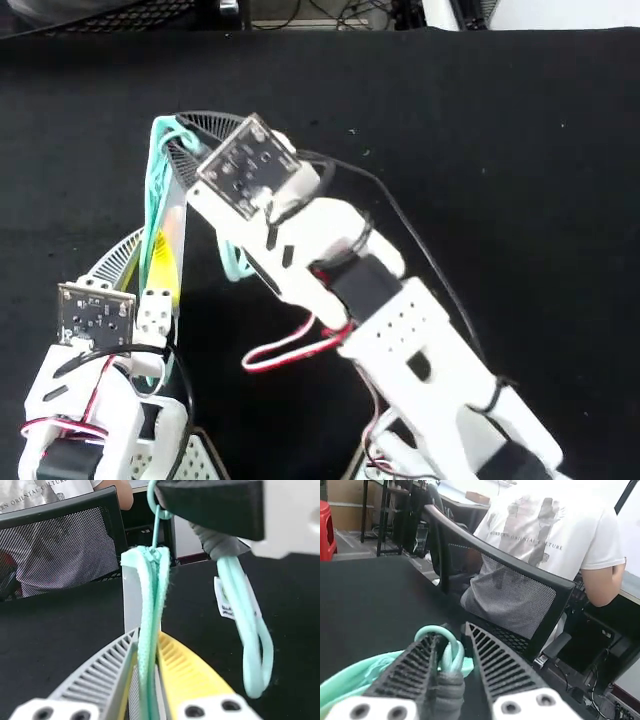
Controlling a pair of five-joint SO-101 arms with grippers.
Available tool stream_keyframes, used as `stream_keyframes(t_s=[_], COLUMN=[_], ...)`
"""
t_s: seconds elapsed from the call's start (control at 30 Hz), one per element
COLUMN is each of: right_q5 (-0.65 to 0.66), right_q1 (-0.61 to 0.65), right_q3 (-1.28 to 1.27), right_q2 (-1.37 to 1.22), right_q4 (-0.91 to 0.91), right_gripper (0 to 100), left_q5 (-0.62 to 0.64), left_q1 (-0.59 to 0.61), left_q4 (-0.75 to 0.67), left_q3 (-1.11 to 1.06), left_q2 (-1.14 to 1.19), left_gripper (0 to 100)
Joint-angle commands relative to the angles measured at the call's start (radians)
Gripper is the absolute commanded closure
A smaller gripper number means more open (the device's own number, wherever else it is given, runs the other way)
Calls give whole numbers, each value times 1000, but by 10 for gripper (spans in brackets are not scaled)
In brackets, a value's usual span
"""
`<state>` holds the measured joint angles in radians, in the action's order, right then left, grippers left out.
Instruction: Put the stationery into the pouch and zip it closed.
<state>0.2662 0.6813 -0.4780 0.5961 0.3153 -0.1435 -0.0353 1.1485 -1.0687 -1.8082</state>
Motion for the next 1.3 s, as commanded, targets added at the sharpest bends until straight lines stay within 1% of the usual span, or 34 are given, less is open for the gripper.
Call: stream_keyframes(t_s=[0.0,0.13,0.37,0.7,0.97,1.13,1.27], right_q5=[-9,-51,-43,-41,-41,-41,-41], right_q1=[-89,-121,-181,-195,-290,-330,-331], right_q3=[131,128,134,128,136,133,134], right_q2=[-30,-79,-160,-180,-277,-343,-377], right_q4=[-6,-6,0,0,-3,-72,-87], right_gripper=[986,986,986,986,986,985,985], left_q5=[-6,-6,-6,-6,-6,-6,-6], left_q1=[-1,-1,-1,-1,-1,-1,-1], left_q4=[21,21,21,21,21,40,40], left_q3=[4,4,4,4,4,13,13], left_q2=[-6,-6,-6,-6,-6,-6,-6], left_gripper=[970,970,970,970,970,970,970])
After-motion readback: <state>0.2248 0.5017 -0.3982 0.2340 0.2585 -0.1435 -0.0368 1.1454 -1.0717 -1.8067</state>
